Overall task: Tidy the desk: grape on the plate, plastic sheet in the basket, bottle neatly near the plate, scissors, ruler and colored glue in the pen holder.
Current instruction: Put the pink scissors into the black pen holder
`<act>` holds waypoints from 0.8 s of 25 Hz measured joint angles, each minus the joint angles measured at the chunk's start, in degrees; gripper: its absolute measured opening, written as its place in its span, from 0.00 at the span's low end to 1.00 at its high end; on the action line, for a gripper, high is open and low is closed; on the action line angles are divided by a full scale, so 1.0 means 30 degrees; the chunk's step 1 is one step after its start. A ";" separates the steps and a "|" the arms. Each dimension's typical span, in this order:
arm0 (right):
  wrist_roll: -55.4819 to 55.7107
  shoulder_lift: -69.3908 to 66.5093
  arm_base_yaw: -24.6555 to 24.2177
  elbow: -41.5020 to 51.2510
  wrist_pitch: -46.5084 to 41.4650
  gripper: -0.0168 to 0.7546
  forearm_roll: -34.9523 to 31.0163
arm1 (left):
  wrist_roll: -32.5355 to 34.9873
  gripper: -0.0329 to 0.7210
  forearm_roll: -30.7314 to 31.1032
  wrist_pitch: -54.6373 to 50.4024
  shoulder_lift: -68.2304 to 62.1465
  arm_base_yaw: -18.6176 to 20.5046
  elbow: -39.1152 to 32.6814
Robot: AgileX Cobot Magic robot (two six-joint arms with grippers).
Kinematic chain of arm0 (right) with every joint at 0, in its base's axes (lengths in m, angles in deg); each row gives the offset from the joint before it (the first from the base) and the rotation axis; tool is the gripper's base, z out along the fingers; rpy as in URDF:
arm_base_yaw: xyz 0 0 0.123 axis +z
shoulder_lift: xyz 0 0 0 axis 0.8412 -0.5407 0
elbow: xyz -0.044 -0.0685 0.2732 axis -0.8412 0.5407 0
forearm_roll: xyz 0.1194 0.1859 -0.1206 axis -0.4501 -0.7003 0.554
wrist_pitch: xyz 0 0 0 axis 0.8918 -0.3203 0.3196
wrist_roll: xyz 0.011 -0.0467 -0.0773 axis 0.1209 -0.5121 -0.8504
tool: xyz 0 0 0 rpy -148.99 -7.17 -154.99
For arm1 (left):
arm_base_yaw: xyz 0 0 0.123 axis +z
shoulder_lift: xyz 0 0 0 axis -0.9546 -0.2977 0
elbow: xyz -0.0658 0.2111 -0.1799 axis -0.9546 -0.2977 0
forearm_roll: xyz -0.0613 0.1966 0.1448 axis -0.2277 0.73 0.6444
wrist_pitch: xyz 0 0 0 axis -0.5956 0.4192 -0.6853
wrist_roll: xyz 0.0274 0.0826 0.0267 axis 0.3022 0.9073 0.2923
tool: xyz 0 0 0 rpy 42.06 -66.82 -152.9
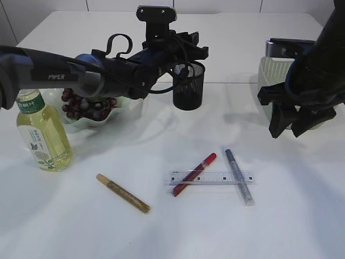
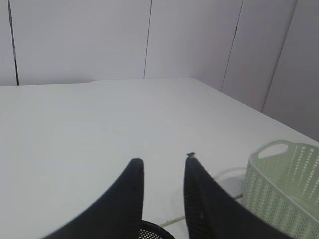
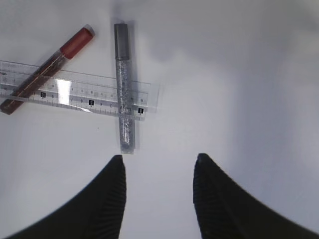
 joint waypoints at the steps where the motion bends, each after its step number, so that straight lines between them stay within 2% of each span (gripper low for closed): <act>1: 0.0000 0.0000 0.0000 0.0000 0.0000 0.49 0.0000 | 0.0000 0.32 0.0000 0.0000 0.0000 0.0000 0.0000; 8: -0.0115 0.0000 0.0000 0.0000 0.0000 0.49 0.0000 | 0.0000 0.32 0.0035 -0.1256 0.0041 0.0000 0.0000; 14: -0.0115 0.0000 0.0000 -0.0128 -0.0439 0.49 0.0000 | 0.0000 0.34 0.0063 -0.4866 0.1423 0.0000 0.0000; 20: -0.0115 0.0000 0.0000 -0.1755 -0.1809 0.49 0.0000 | 0.0000 0.34 0.0075 -0.9447 0.3548 0.0041 0.0000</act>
